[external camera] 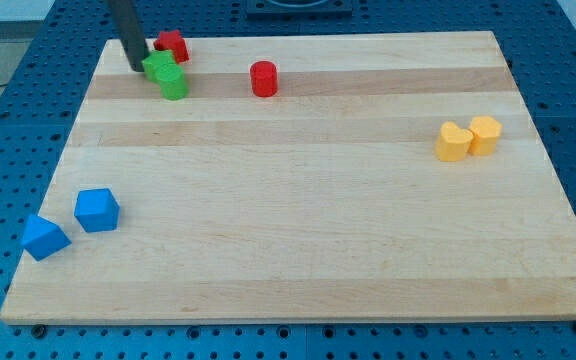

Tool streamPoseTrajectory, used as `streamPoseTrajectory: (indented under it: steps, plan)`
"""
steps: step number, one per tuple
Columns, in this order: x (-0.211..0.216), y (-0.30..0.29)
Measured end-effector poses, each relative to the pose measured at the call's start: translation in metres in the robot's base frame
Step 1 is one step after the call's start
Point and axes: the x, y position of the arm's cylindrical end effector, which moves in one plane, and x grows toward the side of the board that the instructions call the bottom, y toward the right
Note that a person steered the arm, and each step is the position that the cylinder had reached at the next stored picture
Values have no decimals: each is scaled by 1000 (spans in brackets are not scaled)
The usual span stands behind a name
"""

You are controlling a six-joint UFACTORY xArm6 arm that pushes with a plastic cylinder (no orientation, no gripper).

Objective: Move the green circle towards the top

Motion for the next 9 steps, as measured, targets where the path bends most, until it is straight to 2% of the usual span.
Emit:
streamPoseTrajectory:
  steps: [2,3,4,5,6,7,8,9]
  plan:
    - [89,115]
    - [141,66]
    - [167,89]
    - [126,128]
    - [105,188]
    - [104,251]
    - [128,253]
    - [95,271]
